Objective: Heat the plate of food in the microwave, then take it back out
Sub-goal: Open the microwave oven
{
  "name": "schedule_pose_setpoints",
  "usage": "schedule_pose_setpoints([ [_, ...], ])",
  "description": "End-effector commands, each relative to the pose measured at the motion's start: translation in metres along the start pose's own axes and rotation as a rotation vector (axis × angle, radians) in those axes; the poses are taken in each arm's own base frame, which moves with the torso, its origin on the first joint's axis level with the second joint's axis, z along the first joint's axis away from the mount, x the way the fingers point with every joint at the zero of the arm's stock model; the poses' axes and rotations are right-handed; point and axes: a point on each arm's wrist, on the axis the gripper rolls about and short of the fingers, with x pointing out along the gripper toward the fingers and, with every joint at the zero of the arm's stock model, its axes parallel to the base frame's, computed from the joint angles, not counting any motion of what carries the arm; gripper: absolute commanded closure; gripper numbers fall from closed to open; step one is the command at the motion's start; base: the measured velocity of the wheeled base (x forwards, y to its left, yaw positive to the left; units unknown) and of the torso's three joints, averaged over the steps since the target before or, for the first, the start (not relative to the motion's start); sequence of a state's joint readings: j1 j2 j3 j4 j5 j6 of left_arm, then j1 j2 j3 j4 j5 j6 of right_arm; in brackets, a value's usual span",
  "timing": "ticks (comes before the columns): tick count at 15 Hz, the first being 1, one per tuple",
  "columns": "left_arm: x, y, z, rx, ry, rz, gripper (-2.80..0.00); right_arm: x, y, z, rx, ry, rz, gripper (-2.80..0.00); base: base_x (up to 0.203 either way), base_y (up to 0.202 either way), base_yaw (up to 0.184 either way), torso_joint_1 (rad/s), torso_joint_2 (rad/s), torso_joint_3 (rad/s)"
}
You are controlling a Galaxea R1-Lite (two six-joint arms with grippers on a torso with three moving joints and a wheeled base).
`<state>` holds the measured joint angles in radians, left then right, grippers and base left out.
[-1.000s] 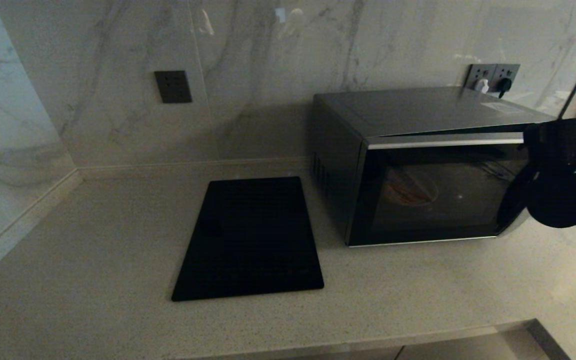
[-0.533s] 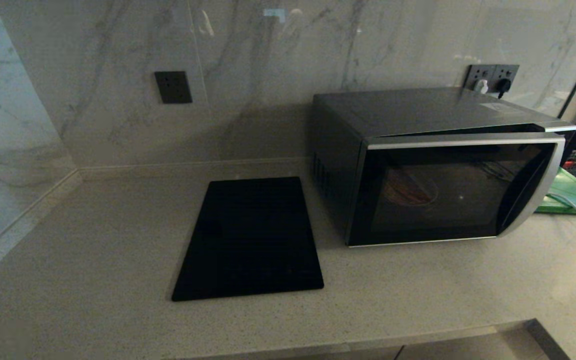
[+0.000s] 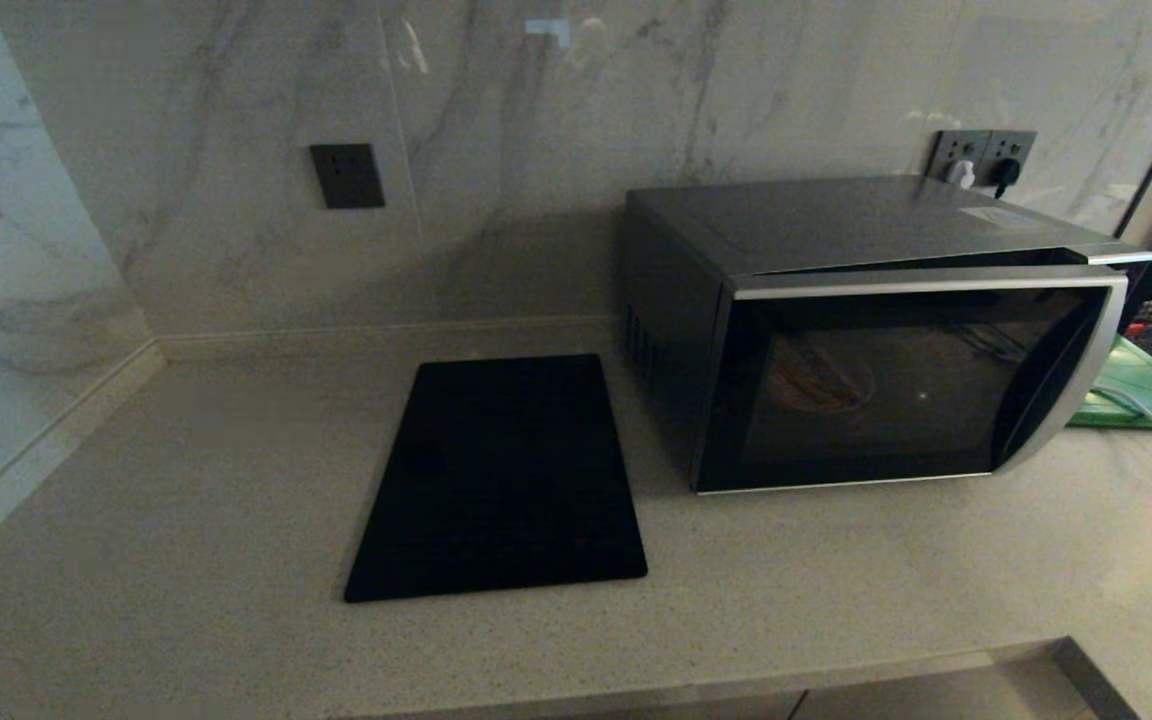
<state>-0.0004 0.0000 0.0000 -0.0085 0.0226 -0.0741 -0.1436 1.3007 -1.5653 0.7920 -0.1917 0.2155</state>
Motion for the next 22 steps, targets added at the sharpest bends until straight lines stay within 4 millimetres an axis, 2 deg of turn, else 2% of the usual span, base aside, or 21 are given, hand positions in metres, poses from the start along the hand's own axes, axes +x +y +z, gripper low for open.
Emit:
schedule_pose_setpoints([
  [1,0.000,0.000,0.000,-0.001,0.001,0.001,0.00,-0.003,0.004,0.016,-0.005,0.013,0.060,-2.80,0.000,0.000,0.000,0.000,0.00,0.000],
  [4,0.000,0.000,0.000,-0.001,-0.001,0.001,0.00,0.005,0.007,0.017,-0.086,0.152,0.096,-2.80,0.000,0.000,0.000,0.000,0.00,0.000],
  [6,0.000,0.000,0.000,-0.001,0.000,0.001,0.00,0.009,0.011,0.027,-0.086,0.142,0.144,-2.80,0.000,0.000,0.000,0.000,0.00,0.000],
  [9,0.000,0.000,0.000,-0.001,-0.001,0.001,0.00,0.020,0.021,0.038,-0.006,0.174,0.354,-2.80,0.000,0.000,0.000,0.000,0.00,0.000],
  [13,0.000,0.000,0.000,-0.001,0.001,0.001,0.00,0.045,0.028,0.047,0.051,0.168,0.389,-2.80,0.000,0.000,0.000,0.000,0.00,0.000],
  [14,0.000,0.000,0.000,-0.001,0.001,0.001,0.00,0.050,0.030,0.050,0.050,0.150,0.390,0.00,0.000,0.000,0.000,0.000,0.00,0.000],
  [18,0.000,0.000,0.000,-0.001,0.000,0.001,0.00,0.072,0.030,0.055,0.050,0.115,0.313,0.00,0.000,0.000,0.000,0.000,0.00,0.000],
  [22,0.000,0.000,0.000,-0.001,0.000,0.001,0.00,0.076,0.022,0.056,-0.039,0.087,0.163,0.00,0.000,0.000,0.000,0.000,0.00,0.000],
])
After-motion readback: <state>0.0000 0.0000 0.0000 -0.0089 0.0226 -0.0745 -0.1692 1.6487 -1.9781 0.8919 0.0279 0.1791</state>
